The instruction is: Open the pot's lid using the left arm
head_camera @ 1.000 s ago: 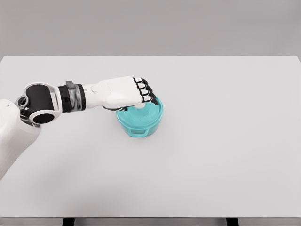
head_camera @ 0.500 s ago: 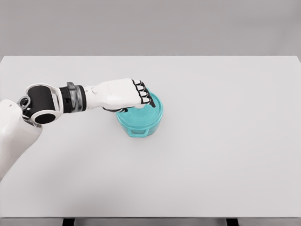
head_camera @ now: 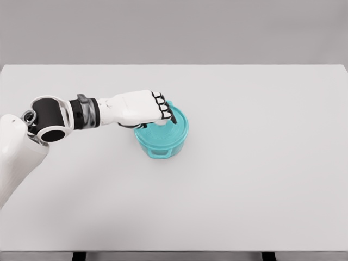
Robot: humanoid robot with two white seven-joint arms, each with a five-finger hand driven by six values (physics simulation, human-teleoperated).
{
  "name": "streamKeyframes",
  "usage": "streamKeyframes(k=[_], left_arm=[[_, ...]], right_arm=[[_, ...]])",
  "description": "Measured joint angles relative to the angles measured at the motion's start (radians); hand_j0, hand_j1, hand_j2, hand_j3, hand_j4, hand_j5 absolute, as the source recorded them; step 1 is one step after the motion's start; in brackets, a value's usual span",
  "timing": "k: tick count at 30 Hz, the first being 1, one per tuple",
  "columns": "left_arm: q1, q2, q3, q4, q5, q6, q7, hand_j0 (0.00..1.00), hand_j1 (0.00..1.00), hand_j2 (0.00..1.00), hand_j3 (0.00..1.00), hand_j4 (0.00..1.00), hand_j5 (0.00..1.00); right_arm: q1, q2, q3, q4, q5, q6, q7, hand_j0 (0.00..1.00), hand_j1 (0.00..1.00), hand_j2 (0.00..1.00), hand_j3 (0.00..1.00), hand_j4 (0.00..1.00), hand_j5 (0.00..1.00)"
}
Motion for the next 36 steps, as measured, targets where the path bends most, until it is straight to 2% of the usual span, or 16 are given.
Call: streamKeyframes(k=[23, 30, 33, 36], left_arm=[[-0.015, -0.029, -0.014, 0.021, -0.018, 0.000, 0.000, 0.77, 0.77, 0.77, 0.77, 0.77, 0.77], [-0.014, -0.028, -0.021, 0.021, -0.024, 0.003, 0.002, 0.73, 0.73, 0.73, 0.73, 0.73, 0.73], [-0.014, -0.028, -0.022, 0.021, -0.025, 0.002, 0.002, 0.67, 0.67, 0.67, 0.67, 0.67, 0.67], [-0.014, -0.028, -0.022, 0.022, -0.025, 0.002, 0.002, 0.66, 0.66, 0.66, 0.66, 0.66, 0.66]], right_arm=[[0.000, 0.000, 0.000, 0.000, 0.000, 0.000, 0.000, 1.00, 1.00, 1.00, 1.00, 1.00, 1.00], [0.000, 0.000, 0.000, 0.000, 0.000, 0.000, 0.000, 1.00, 1.00, 1.00, 1.00, 1.00, 1.00], [0.000, 0.000, 0.000, 0.000, 0.000, 0.000, 0.000, 1.00, 1.00, 1.00, 1.00, 1.00, 1.00], [0.000, 0.000, 0.000, 0.000, 0.000, 0.000, 0.000, 1.00, 1.00, 1.00, 1.00, 1.00, 1.00]])
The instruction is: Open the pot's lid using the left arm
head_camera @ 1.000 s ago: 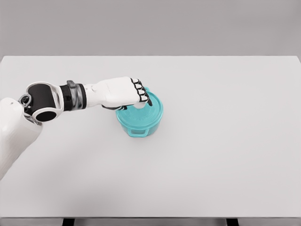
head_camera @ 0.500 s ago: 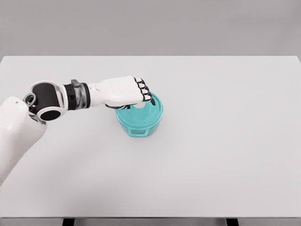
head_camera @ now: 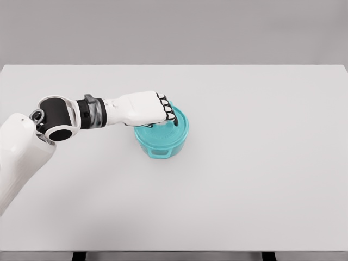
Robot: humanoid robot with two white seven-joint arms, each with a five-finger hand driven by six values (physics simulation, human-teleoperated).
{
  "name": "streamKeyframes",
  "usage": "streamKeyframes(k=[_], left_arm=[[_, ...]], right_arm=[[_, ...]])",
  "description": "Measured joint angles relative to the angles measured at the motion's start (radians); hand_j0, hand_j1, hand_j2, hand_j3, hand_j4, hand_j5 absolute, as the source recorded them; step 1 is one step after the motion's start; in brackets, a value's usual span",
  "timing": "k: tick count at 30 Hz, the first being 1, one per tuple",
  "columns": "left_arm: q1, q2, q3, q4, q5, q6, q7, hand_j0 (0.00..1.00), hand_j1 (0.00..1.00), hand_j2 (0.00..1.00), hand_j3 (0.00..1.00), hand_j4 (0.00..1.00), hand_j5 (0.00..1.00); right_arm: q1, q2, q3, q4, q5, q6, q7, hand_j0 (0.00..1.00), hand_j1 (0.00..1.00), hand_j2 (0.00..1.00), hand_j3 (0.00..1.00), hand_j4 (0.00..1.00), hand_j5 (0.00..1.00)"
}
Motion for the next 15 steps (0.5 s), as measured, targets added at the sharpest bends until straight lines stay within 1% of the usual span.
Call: streamKeyframes(k=[3, 5, 15], left_arm=[[0.000, 0.000, 0.000, 0.000, 0.000, 0.000, 0.000, 0.65, 0.65, 0.65, 0.65, 0.65, 0.65], [0.000, 0.001, 0.000, 0.001, 0.000, 0.000, -0.001, 0.60, 0.60, 0.60, 0.60, 0.60, 0.60], [0.000, 0.003, 0.001, 0.002, 0.002, -0.002, -0.002, 0.59, 0.59, 0.59, 0.59, 0.59, 0.59]], right_arm=[[0.000, 0.000, 0.000, 0.000, 0.000, 0.000, 0.000, 1.00, 1.00, 1.00, 1.00, 1.00, 1.00], [0.000, 0.000, 0.000, 0.000, 0.000, 0.000, 0.000, 1.00, 1.00, 1.00, 1.00, 1.00, 1.00], [0.000, 0.000, 0.000, 0.000, 0.000, 0.000, -0.001, 1.00, 1.00, 1.00, 1.00, 1.00, 1.00]])
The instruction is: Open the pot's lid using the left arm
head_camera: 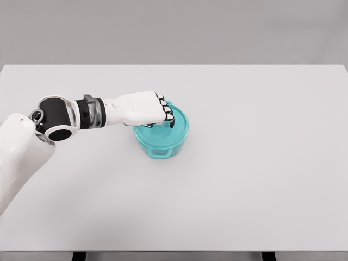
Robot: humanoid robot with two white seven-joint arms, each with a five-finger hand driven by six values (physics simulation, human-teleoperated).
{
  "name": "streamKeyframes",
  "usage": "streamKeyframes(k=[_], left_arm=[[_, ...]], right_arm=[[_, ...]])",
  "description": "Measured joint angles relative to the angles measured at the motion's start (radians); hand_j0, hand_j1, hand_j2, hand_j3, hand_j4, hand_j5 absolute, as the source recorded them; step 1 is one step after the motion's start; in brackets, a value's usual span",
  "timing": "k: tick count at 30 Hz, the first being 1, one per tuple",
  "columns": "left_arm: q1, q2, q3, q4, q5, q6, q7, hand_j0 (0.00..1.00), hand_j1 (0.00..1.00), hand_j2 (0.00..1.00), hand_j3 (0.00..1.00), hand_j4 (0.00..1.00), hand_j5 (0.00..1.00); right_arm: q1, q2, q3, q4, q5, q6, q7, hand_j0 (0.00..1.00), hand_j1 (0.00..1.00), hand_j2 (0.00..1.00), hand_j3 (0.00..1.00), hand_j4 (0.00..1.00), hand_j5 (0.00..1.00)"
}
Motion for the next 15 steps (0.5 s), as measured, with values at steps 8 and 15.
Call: streamKeyframes(k=[8, 15], left_arm=[[-0.002, 0.000, 0.011, 0.000, 0.005, 0.000, 0.000, 0.60, 0.60, 0.60, 0.60, 0.60, 0.60], [-0.008, 0.005, 0.015, 0.001, 0.017, 0.000, -0.001, 0.60, 0.60, 0.60, 0.60, 0.60, 0.60]], right_arm=[[0.000, 0.000, 0.000, 0.000, 0.000, 0.000, 0.000, 1.00, 1.00, 1.00, 1.00, 1.00, 1.00], [0.000, 0.000, 0.000, 0.000, 0.000, 0.000, 0.000, 1.00, 1.00, 1.00, 1.00, 1.00, 1.00]])
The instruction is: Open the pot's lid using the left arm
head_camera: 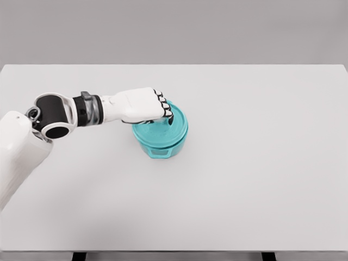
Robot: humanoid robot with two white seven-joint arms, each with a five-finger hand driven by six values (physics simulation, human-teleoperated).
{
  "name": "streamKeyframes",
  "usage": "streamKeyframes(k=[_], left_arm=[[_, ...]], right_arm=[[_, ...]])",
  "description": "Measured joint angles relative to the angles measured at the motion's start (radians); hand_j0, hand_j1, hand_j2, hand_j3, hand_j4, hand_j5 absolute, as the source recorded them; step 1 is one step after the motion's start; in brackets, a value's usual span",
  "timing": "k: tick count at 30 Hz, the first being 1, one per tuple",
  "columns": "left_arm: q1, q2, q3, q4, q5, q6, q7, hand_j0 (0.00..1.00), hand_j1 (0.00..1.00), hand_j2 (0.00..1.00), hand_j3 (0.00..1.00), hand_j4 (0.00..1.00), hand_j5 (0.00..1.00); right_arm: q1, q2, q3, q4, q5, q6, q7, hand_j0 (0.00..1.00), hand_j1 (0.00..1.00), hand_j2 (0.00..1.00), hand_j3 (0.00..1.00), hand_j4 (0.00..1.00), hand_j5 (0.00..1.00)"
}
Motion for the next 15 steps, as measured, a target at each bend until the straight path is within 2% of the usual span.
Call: streamKeyframes(k=[5, 15], left_arm=[[-0.018, 0.005, 0.000, -0.001, 0.022, 0.000, 0.000, 0.59, 0.59, 0.59, 0.59, 0.59, 0.59], [-0.020, 0.077, 0.022, -0.001, 0.086, 0.000, 0.000, 0.59, 0.59, 0.59, 0.59, 0.59, 0.59]], right_arm=[[0.000, 0.000, 0.000, 0.000, 0.000, 0.000, 0.000, 1.00, 1.00, 1.00, 1.00, 1.00, 1.00], [0.000, 0.000, 0.000, 0.000, 0.000, 0.000, 0.000, 1.00, 1.00, 1.00, 1.00, 1.00, 1.00]])
